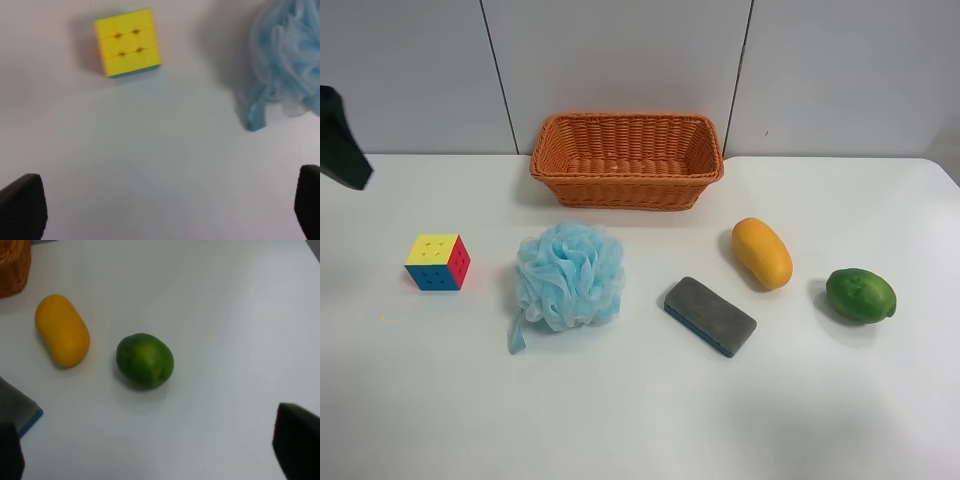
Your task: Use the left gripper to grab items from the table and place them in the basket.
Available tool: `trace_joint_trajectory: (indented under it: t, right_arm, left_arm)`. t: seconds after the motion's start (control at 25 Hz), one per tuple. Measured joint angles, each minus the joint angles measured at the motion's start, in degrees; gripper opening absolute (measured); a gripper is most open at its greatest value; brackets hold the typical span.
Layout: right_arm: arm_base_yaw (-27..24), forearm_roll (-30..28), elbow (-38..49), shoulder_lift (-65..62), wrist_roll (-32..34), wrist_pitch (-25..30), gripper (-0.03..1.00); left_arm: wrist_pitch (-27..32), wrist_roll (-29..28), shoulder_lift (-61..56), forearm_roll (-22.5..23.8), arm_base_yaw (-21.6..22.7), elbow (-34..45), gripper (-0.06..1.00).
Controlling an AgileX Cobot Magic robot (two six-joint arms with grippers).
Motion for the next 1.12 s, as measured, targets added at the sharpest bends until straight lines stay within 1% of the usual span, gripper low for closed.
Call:
trace_joint_trajectory:
  t: [0.12,0.28,0.4,0.52,0.68,1.0,1.12]
  right_arm:
    - [0.0,0.0,0.0,0.0,0.0,0.0,0.99]
    - [0.0,0.0,0.0,0.0,0.0,0.0,0.99]
    - [0.0,0.0,0.0,0.0,0.0,0.0,0.99]
    - [0.0,0.0,0.0,0.0,0.0,0.0,0.99]
    - [0.0,0.0,0.0,0.0,0.0,0.0,0.99]
    - [0.0,0.0,0.0,0.0,0.0,0.0,0.99]
    - [0.0,0.0,0.0,0.0,0.0,0.0,0.99]
  left_arm:
    - [-2.0,-4.0,6.2,0.0,-5.3,-1.1,0.99]
    - [-6.4,-9.1,13.3,0.0,-11.7,-1.4,0.99]
    - [-9.7,-11.7,18.1,-0.1,-15.0,-1.5,0.99]
    - [-12.9,-12.6,22.3,-0.2,-17.2,-1.5,0.99]
    - [-16.8,-12.8,27.5,-1.7,-17.9,-1.6,0.99]
    - [-25.2,-12.8,36.3,-2.5,-17.9,-1.6,0.99]
    - [-27.0,-12.8,38.7,-3.2,-17.9,-1.6,0.99]
